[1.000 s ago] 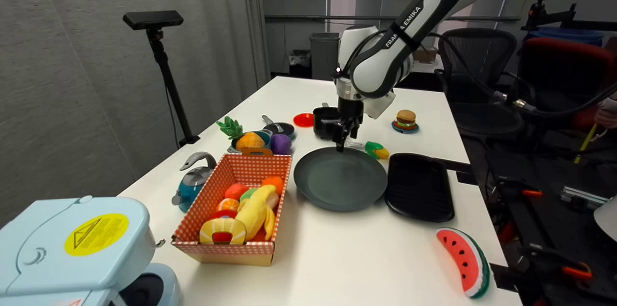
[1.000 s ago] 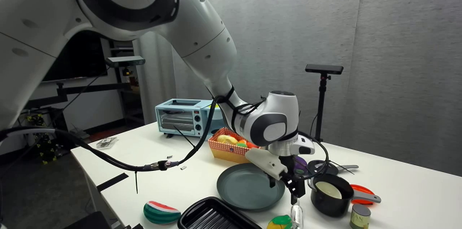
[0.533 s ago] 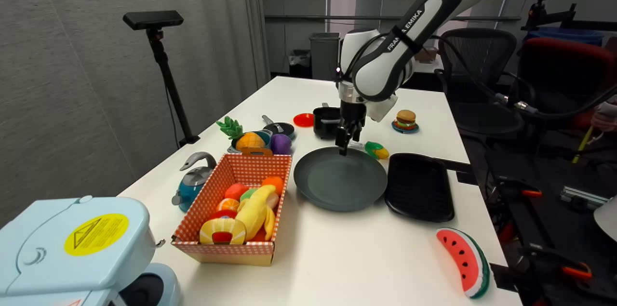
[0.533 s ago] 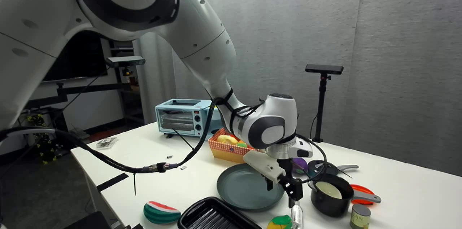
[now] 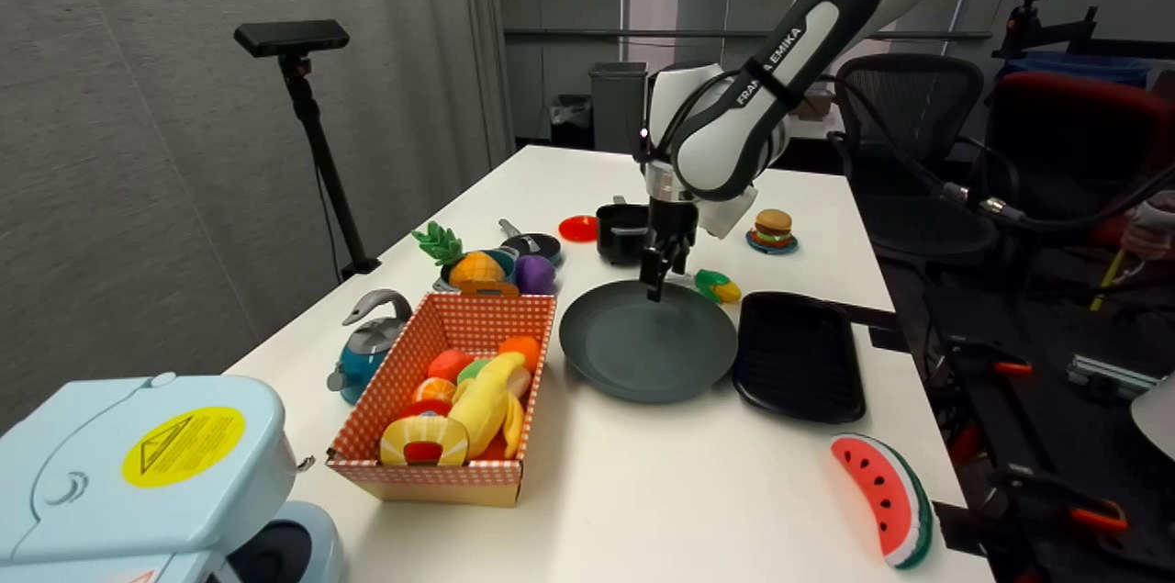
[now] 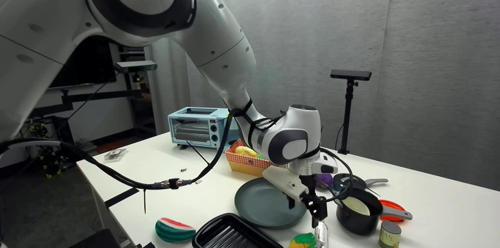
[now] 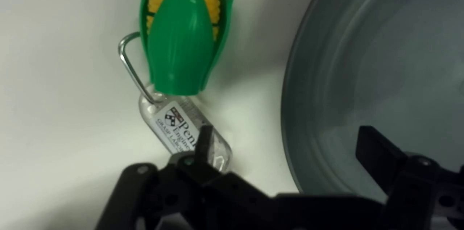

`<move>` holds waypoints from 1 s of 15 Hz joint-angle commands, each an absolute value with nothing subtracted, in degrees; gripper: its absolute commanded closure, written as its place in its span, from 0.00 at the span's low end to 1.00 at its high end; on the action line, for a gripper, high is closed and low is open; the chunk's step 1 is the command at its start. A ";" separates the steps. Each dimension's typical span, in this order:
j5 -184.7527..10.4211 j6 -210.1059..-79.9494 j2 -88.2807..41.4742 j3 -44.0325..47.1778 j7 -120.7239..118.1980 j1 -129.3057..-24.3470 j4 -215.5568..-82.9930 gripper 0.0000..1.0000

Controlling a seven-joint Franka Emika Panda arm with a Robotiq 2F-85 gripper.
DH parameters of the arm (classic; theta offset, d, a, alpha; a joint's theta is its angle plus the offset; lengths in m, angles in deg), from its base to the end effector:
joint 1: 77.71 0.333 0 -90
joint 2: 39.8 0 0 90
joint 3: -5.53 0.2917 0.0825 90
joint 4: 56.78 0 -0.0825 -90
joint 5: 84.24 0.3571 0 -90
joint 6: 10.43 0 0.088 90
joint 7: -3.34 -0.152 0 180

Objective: Put the white bowl in the black pot then place the plate over the pot

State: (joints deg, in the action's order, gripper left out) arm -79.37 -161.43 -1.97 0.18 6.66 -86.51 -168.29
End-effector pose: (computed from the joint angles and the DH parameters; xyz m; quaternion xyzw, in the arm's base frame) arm 0.5717 -0.1463 0.0999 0.9925 -0.1208 0.0154 0.0097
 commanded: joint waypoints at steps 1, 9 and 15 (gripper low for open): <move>-79.78 -163.99 -1.38 1.10 7.79 -87.75 -168.93 0.00; -79.97 -164.32 -1.38 0.88 7.34 -87.47 -168.81 0.73; -79.73 -164.17 -2.84 1.09 7.08 -87.33 -168.70 0.98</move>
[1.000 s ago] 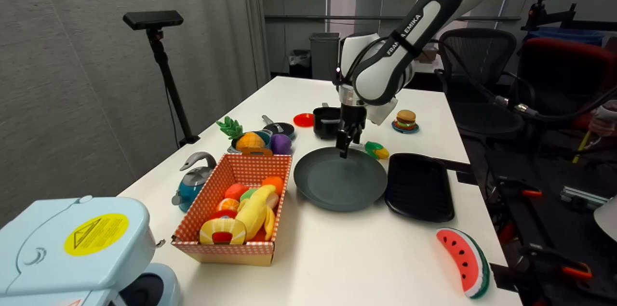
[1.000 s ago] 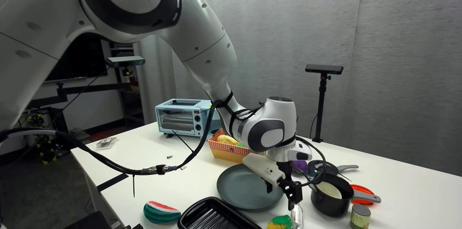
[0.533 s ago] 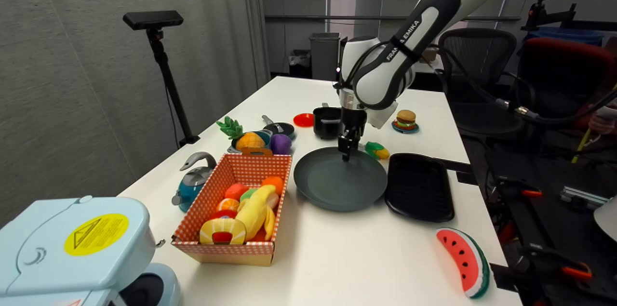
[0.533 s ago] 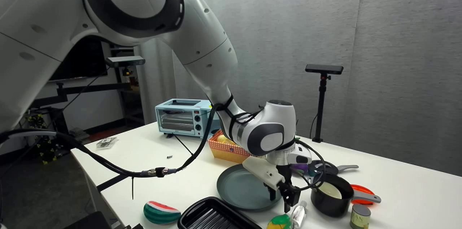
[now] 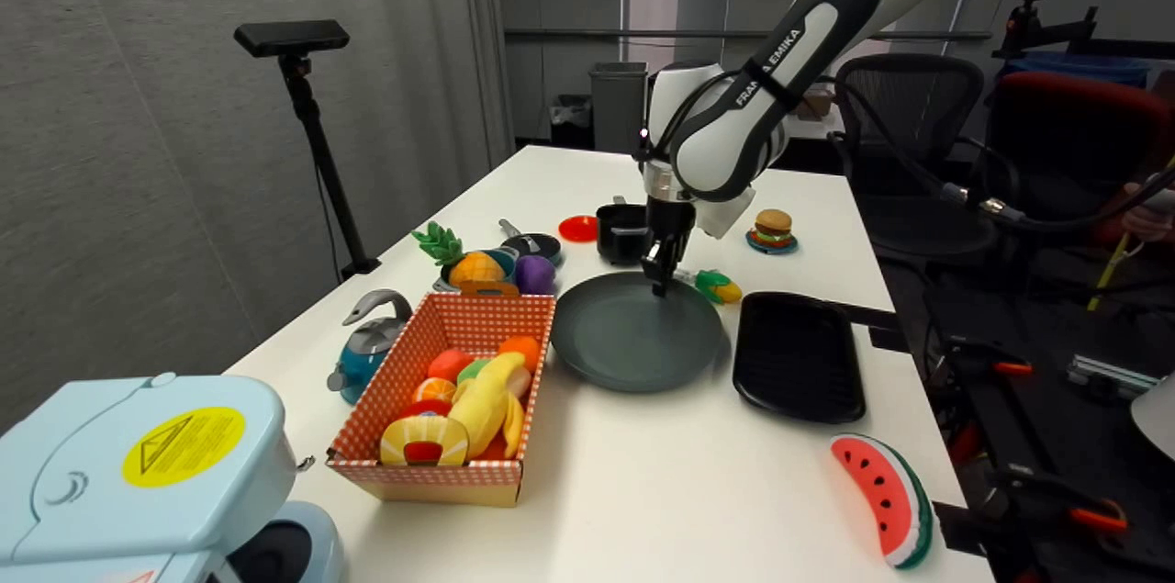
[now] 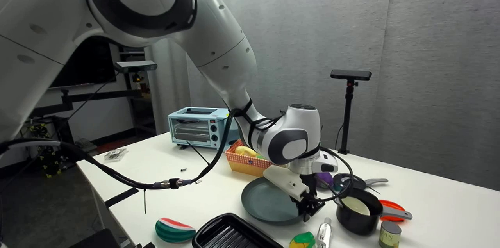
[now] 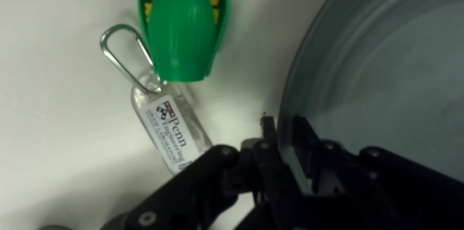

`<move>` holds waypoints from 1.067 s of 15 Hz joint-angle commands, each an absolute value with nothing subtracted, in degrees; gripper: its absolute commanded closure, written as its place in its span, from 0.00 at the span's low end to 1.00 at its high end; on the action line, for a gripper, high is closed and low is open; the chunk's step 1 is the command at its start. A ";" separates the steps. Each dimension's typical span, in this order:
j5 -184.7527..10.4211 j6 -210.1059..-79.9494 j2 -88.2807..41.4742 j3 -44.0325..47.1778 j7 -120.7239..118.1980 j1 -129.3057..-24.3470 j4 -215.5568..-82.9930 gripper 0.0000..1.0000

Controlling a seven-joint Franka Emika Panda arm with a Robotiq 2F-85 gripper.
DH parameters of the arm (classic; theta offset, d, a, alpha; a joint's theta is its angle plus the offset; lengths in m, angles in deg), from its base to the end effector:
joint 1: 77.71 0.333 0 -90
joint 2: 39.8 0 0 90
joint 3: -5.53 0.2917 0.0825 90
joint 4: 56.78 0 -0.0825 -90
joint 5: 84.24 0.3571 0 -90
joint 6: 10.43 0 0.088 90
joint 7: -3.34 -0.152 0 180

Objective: Put the white bowl in the black pot then place the plate over the pot

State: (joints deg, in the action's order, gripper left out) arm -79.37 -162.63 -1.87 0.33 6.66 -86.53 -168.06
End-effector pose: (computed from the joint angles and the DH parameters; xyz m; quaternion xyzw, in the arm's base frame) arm 0.5762 -0.1461 0.1022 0.9924 -0.1198 0.0268 0.0109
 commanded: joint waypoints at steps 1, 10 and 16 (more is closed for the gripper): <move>-79.69 -164.20 -3.23 1.06 6.98 -87.31 -168.72 0.96; -78.62 -163.29 -7.19 1.23 6.33 -87.80 -168.39 0.97; -78.29 -162.69 -9.70 1.30 6.37 -87.98 -168.13 0.99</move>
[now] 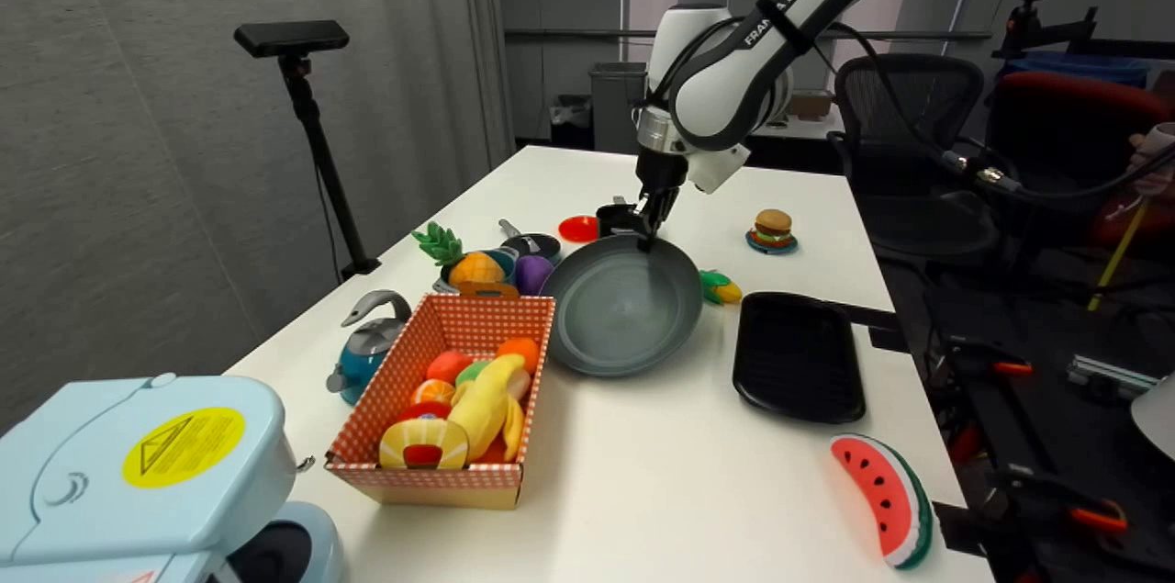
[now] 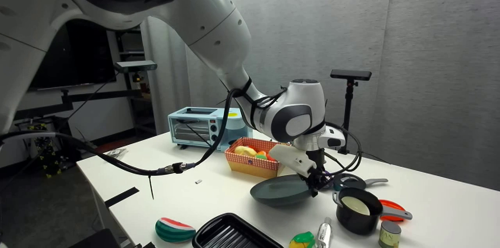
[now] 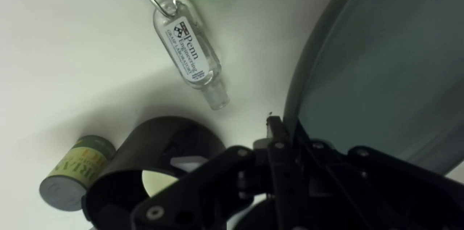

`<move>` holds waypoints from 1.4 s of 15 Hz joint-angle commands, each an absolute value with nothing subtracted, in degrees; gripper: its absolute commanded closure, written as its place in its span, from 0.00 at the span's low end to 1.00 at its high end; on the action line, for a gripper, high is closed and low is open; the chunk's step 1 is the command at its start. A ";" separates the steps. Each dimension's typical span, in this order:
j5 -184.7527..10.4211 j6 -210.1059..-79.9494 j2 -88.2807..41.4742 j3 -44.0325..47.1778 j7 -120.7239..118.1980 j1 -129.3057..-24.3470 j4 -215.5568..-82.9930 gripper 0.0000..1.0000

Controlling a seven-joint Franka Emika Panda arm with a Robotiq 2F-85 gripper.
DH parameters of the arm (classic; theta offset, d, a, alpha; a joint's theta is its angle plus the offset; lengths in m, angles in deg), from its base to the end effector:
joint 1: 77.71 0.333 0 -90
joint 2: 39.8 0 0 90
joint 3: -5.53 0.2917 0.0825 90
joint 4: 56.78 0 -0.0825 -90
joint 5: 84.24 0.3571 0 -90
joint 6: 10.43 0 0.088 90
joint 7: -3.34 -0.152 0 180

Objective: Put the white bowl in the black pot then place the plate over the pot

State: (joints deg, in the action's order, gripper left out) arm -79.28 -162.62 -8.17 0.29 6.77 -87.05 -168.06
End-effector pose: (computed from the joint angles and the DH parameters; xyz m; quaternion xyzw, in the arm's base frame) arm 0.5962 -0.1552 0.1685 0.9888 -0.1244 0.0816 0.0130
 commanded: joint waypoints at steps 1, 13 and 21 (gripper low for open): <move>-78.17 -162.56 -10.01 1.32 6.31 -88.03 -167.96 0.98; -76.87 -161.17 -10.76 1.25 4.89 -89.15 -163.29 0.98; -75.84 -159.38 -9.93 -0.25 1.92 -90.78 -159.36 0.98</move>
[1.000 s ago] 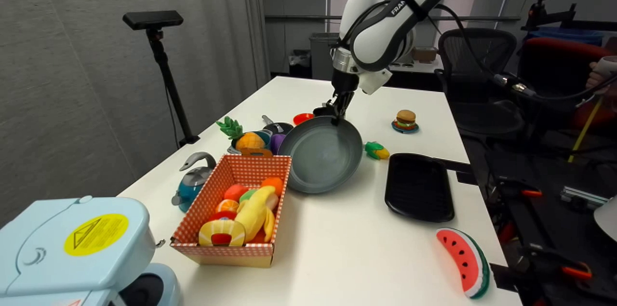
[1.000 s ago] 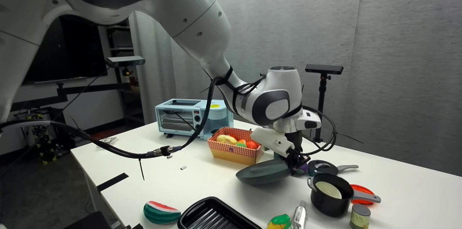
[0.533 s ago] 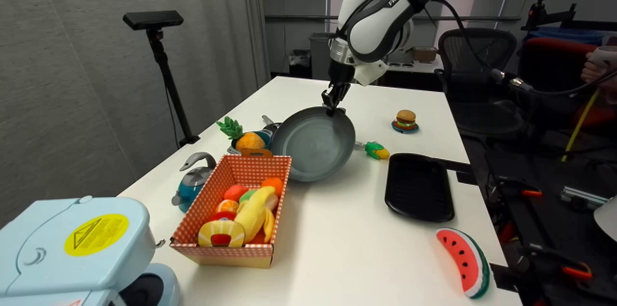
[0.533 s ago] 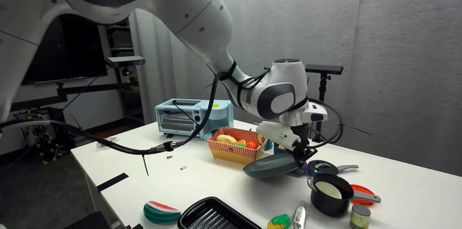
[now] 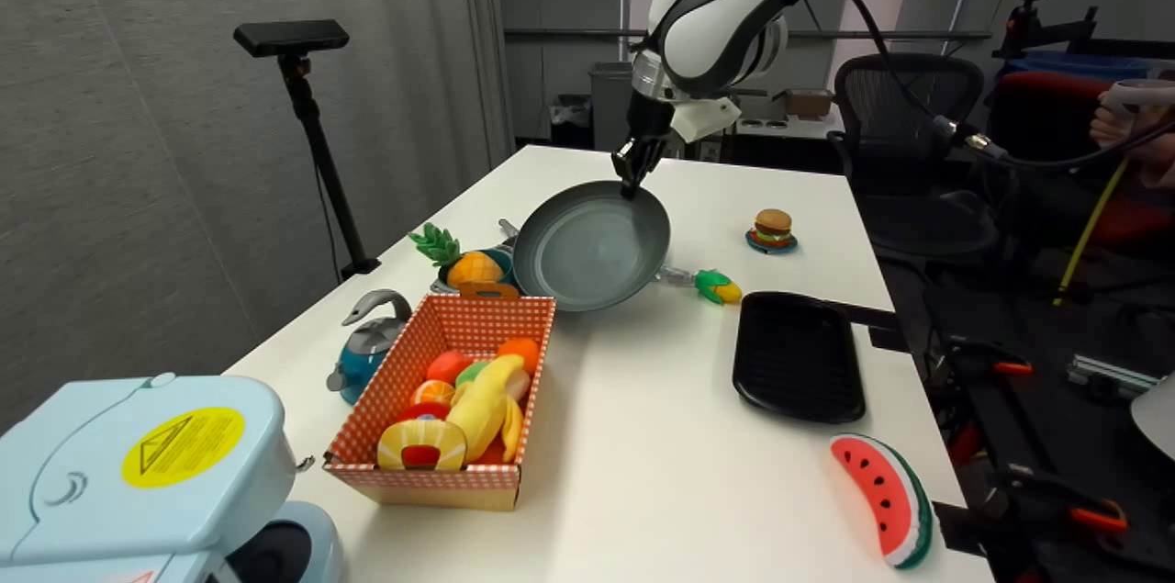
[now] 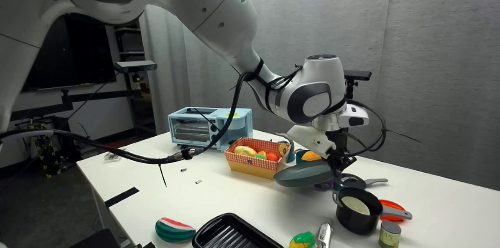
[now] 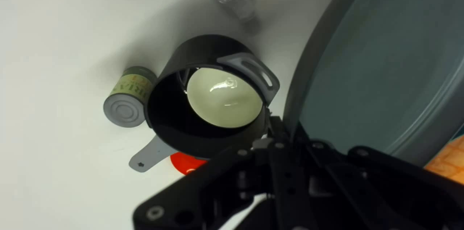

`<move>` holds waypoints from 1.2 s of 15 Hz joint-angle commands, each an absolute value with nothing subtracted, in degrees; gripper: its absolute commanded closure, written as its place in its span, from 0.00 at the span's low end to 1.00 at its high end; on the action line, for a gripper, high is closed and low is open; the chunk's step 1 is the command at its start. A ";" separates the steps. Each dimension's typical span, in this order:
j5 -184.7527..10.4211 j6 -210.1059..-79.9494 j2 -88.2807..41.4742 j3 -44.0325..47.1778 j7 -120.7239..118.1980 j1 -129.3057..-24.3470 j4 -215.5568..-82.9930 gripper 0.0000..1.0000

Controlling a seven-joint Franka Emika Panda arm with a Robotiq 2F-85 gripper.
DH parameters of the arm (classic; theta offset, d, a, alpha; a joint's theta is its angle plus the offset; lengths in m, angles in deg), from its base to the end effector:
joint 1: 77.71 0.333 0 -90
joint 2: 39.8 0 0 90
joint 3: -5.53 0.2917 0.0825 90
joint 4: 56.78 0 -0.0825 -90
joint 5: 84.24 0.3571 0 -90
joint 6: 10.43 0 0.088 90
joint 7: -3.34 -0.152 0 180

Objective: Put the white bowl in the black pot then place the plate over the pot

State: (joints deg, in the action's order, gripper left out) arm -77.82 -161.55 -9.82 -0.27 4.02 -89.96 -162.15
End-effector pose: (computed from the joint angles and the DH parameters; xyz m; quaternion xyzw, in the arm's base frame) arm 0.6219 -0.1995 0.2276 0.9730 -0.1837 0.1388 0.0132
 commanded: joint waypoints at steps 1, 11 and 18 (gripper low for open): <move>-75.78 -159.02 -9.73 -0.50 1.24 -90.97 -158.65 0.98; -75.20 -156.66 -7.98 -3.61 -9.22 -90.95 -152.37 0.98; -74.01 -158.17 -7.82 -5.43 -15.20 -90.94 -152.07 0.98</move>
State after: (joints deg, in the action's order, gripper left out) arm -75.88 -158.41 -8.54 -4.84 -12.79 -90.80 -153.90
